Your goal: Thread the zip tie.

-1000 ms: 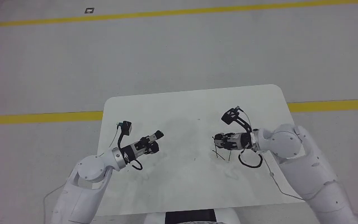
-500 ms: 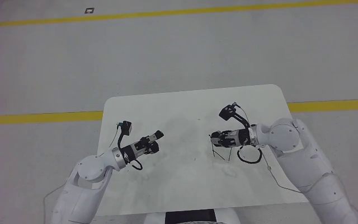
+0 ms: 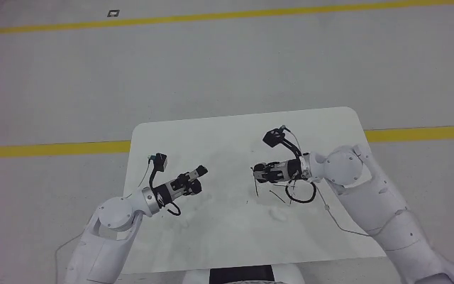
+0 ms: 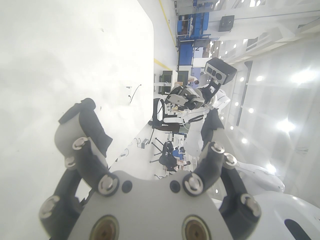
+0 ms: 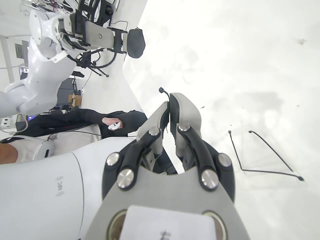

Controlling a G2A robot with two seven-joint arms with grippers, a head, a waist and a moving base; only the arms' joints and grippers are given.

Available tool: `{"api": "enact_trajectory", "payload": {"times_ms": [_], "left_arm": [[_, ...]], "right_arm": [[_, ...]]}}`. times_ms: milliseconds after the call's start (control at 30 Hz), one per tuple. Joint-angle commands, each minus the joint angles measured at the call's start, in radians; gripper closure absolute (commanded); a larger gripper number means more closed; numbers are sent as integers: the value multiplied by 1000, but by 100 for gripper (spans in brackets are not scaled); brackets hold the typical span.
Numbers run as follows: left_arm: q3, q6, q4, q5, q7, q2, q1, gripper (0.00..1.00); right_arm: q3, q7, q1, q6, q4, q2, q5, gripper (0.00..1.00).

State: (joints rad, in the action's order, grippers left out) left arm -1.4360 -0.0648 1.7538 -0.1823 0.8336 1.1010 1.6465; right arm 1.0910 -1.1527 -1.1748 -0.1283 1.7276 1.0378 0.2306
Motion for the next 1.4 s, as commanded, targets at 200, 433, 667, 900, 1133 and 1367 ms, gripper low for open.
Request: {"api": "enact_trajectory", "payload": {"times_ms": [200, 433, 667, 900, 1133, 1367], "left_arm": [[0, 0, 0, 0, 0, 0, 0, 0], [0, 0, 0, 0, 0, 0, 0, 0], [0, 0, 0, 0, 0, 0, 0, 0], [0, 0, 0, 0, 0, 0, 0, 0], [0, 0, 0, 0, 0, 0, 0, 0], [0, 0, 0, 0, 0, 0, 0, 0]], "right_arm": [[-57, 97, 75, 198, -48, 26, -64, 100], [-57, 113, 72, 203, -55, 30, -111, 100], [-62, 136, 64, 208, -55, 31, -103, 100], [-69, 182, 67, 340, -82, 41, -170, 100], [-67, 192, 72, 355, -104, 44, -196, 100], [-67, 192, 72, 355, -104, 44, -196, 100]]}}
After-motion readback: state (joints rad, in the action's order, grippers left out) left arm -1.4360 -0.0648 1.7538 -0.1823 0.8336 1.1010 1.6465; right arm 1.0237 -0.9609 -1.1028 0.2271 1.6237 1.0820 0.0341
